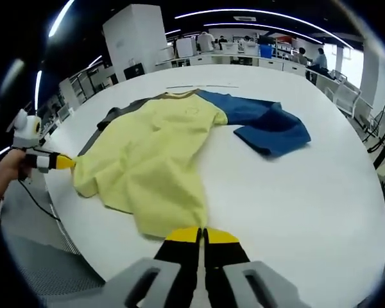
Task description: Fold the garment on the visible template until the final outline fits inside the template.
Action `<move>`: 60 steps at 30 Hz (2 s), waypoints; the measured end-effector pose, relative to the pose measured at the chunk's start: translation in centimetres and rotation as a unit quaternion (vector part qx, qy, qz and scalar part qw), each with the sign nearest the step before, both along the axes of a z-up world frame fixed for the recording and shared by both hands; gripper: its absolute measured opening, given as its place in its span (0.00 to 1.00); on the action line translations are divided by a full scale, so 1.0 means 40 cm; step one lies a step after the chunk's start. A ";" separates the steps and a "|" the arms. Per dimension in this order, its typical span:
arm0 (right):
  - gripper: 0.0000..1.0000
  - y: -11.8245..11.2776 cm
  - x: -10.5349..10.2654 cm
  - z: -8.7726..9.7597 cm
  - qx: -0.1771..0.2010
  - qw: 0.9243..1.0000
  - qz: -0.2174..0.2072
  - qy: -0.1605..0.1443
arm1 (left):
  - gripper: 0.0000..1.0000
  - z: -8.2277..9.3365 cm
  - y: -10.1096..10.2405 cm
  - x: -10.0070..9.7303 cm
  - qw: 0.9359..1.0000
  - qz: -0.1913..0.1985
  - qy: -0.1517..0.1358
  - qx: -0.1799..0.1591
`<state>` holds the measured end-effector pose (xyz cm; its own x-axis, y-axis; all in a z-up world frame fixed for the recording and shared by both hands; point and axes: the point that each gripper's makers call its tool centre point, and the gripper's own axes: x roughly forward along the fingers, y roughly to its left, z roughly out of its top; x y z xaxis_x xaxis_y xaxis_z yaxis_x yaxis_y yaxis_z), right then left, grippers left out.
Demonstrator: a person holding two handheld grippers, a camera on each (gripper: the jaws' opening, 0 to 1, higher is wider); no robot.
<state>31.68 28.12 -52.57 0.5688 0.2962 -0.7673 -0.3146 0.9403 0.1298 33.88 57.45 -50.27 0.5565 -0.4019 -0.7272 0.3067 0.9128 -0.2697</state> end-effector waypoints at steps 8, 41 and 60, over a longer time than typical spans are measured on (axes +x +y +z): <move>0.00 -0.014 -0.005 -0.009 -0.003 1.000 -0.007 0.003 | 0.00 0.009 -0.040 0.072 1.000 -0.023 -0.018 0.000; 0.00 -0.020 -0.007 -0.022 -0.002 1.000 -0.018 0.011 | 0.18 -0.003 -0.050 0.091 0.988 -0.118 -0.087 0.054; 0.00 -0.018 -0.009 -0.028 -0.006 1.000 -0.016 0.017 | 0.15 -0.014 0.006 0.027 0.971 -0.205 -0.094 0.078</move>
